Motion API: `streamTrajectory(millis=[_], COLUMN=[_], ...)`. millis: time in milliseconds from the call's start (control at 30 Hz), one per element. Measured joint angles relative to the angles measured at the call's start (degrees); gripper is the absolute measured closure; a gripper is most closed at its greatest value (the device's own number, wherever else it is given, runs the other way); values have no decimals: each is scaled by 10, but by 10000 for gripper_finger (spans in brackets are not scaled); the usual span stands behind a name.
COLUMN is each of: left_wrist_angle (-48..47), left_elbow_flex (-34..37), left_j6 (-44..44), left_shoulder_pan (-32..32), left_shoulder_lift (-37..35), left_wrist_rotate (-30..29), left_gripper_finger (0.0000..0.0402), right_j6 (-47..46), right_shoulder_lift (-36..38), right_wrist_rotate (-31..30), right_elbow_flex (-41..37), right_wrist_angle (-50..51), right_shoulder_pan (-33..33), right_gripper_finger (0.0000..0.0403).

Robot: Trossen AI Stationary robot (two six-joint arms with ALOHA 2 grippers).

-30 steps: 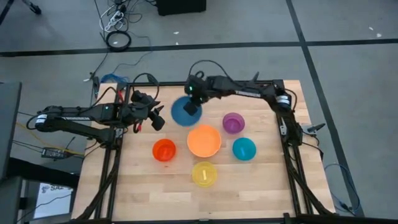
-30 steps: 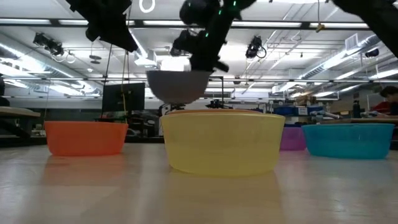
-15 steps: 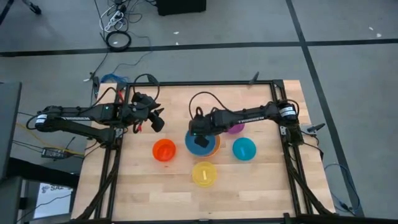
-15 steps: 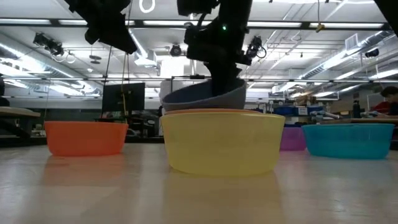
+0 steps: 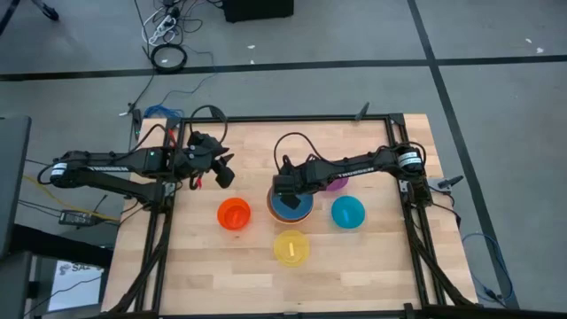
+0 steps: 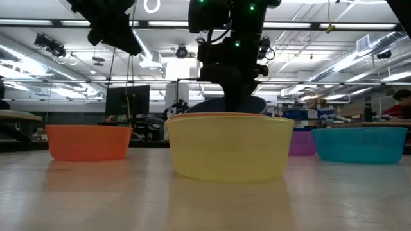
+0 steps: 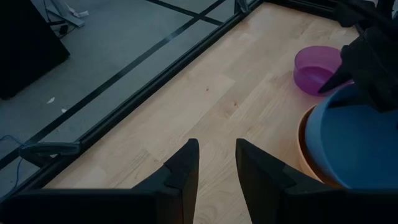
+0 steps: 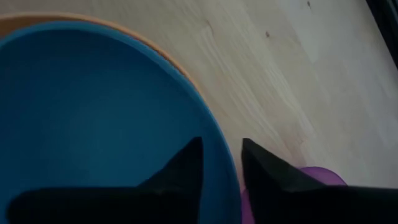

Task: Nest bowls inside each other
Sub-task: Stack the blue bowl on top of the light orange bowl

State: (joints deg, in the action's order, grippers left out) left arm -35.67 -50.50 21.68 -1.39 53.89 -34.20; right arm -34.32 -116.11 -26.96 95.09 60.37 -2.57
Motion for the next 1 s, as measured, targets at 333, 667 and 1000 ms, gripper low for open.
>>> streamTrajectory(millis=[333,667,1000], left_wrist_angle=[1,1,1], left_elbow_flex=[0,1,1], left_j6=[1,2,2], left_shoulder_pan=[0,0,0], left_shoulder_lift=[0,0,0], left_wrist_rotate=[0,0,0], left_gripper_finger=[287,287,287], right_j6=[-6,-6,-6], right_shoulder_lift=[11,60,72], right_wrist_rotate=[-20,-64,-93], right_elbow_flex=[0,0,0], right_wrist_angle=[-2,3,5], right_shoulder_pan=[0,-1,6], right_gripper_finger=[180,158,168])
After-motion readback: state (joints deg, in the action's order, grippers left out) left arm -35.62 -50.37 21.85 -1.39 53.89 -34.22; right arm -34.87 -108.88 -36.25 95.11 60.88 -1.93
